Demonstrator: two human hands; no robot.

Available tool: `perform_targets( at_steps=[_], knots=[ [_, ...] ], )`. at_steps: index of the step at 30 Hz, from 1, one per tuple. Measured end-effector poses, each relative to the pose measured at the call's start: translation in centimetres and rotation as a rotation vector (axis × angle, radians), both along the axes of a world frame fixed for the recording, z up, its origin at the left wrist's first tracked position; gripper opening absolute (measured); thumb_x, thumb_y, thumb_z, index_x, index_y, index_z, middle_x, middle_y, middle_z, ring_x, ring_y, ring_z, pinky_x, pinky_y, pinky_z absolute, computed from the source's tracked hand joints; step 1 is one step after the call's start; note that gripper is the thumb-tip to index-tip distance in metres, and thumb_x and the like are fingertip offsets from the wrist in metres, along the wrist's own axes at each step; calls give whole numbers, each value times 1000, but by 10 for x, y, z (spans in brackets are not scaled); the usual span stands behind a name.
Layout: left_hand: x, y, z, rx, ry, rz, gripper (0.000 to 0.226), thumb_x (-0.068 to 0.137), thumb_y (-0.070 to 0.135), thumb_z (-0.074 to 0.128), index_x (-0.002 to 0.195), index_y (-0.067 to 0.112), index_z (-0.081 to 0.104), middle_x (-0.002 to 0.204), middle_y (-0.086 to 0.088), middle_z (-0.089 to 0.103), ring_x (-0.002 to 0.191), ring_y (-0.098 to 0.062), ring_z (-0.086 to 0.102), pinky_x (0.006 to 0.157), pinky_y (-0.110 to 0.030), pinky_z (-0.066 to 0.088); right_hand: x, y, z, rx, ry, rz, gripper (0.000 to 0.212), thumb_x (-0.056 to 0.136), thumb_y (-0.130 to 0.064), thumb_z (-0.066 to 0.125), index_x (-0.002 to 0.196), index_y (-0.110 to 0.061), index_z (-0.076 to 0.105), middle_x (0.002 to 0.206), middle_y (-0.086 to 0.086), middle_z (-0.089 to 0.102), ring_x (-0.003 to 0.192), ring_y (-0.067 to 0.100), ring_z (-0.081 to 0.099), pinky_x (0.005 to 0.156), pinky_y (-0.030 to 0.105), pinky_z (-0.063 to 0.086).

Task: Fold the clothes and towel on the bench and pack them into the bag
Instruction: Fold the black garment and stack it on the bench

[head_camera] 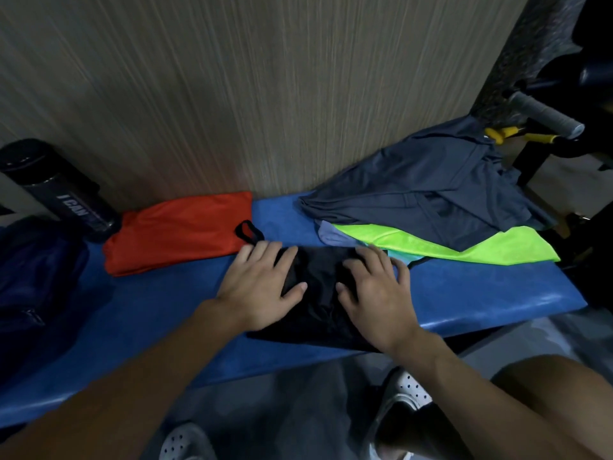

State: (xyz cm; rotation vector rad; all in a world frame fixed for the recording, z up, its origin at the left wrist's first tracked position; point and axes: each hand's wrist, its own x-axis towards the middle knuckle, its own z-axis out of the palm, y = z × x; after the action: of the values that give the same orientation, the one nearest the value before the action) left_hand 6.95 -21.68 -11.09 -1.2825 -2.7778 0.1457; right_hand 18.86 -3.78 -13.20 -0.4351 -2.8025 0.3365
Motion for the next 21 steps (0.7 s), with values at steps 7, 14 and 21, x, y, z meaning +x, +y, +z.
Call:
perform_targets(
  at_steps=[7, 14, 21],
  knots=[
    [-35, 17, 44, -110, -406, -87, 96, 80, 64, 67, 155, 33, 15, 150, 7, 41, 138, -14, 31, 111, -24, 11, -18, 23, 9, -73, -166, 84, 87, 84, -64, 56, 153, -28, 16, 150, -7, 38, 143, 17, 23, 113, 43, 14],
    [-39, 13, 44, 38, -547, 12, 91, 76, 58, 75, 148, 44, 21, 127, 11, 51, 125, -17, 35, 94, -26, 25, -33, 27, 14, -98, -195, 75, 76, 71, -65, 69, 132, -27, 44, 126, -7, 50, 127, 19, 29, 107, 41, 15],
    [-32, -5, 36, 247, -633, 26, 99, 71, 40, 85, 145, 54, 20, 108, 25, 45, 112, -6, 47, 96, -28, 41, -26, 27, 16, -194, -117, 129, 32, 77, -45, 73, 93, -28, 51, 98, -11, 55, 122, 15, 42, 115, 38, 6]
  ],
)
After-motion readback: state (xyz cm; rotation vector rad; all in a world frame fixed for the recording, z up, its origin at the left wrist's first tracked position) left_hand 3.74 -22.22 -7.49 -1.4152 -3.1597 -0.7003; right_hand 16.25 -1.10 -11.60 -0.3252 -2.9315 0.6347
